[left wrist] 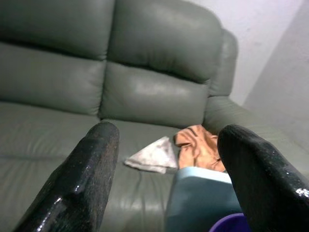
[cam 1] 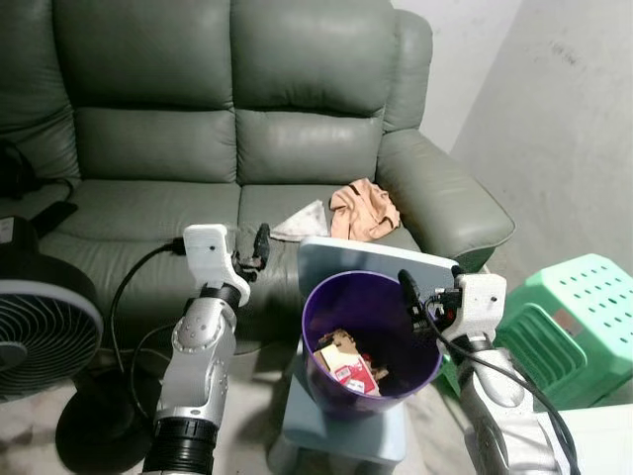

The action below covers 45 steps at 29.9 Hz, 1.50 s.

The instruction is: Picking trash to rubbish bin

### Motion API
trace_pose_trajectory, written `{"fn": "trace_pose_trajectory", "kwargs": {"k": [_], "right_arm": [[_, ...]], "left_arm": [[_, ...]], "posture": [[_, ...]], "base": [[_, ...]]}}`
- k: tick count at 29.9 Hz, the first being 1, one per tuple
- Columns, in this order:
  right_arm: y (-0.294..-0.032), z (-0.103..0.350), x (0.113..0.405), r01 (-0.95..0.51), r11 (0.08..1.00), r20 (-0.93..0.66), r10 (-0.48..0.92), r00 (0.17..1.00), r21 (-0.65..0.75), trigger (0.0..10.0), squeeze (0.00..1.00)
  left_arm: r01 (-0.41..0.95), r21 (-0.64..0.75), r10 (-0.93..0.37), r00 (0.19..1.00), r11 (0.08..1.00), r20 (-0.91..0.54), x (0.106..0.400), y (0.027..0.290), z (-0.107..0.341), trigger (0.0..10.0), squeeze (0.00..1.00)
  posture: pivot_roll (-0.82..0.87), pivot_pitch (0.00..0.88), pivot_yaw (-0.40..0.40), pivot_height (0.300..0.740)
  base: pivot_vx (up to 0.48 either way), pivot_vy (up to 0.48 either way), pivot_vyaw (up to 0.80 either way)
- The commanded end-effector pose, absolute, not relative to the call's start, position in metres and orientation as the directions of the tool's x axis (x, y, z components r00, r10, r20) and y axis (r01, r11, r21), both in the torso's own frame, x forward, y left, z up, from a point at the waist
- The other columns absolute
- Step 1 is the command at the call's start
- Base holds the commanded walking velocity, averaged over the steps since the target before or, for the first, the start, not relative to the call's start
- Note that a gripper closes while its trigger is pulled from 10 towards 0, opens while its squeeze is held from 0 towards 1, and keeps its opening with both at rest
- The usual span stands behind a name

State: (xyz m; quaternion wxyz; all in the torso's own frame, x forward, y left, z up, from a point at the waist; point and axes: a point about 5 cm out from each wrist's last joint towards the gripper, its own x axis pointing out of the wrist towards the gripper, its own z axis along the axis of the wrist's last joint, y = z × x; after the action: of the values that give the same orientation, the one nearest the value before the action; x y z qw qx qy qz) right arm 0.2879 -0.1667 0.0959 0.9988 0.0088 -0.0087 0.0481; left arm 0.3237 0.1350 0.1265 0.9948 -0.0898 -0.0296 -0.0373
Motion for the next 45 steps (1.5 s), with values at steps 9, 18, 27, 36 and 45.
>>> {"fn": "trace_pose_trajectory", "kwargs": {"k": [9,18,27,36,45], "right_arm": [[-0.172,0.096,0.296,-0.088,0.996,0.040,0.088,0.995,0.010,10.0,0.00],[-0.171,0.091,0.295,-0.097,0.995,0.030,0.096,0.995,0.007,10.0,0.00],[-0.171,0.086,0.294,-0.106,0.994,0.005,0.106,0.994,0.003,10.0,0.00],[-0.169,0.085,0.293,-0.116,0.993,0.002,0.116,0.993,0.001,10.0,0.00],[-0.169,0.085,0.293,-0.120,0.993,0.003,0.120,0.993,-0.001,10.0,0.00]], "left_arm": [[0.056,-0.196,-0.040,0.996,0.979,0.085,0.336,0.144,0.139,10.0,0.00],[0.061,-0.200,-0.045,0.995,0.978,0.084,0.339,0.144,0.139,10.0,0.00],[0.063,-0.179,-0.047,0.995,0.982,0.090,0.340,0.142,0.139,10.0,0.00],[0.076,-0.178,-0.059,0.993,0.981,0.101,0.341,0.139,0.141,10.0,0.00],[0.091,-0.178,-0.072,0.992,0.980,0.107,0.342,0.137,0.142,10.0,0.00]], "posture": [[0.05,0.000,-0.135,0.740],[0.05,0.000,-0.135,0.740],[0.04,0.000,-0.137,0.740],[0.04,0.000,-0.135,0.740],[0.04,0.000,-0.135,0.740]], "base": [[0.000,0.163,0.00],[0.000,0.390,0.00],[0.000,0.182,-0.22],[0.000,0.000,-0.78],[0.000,0.000,-0.78]]}}
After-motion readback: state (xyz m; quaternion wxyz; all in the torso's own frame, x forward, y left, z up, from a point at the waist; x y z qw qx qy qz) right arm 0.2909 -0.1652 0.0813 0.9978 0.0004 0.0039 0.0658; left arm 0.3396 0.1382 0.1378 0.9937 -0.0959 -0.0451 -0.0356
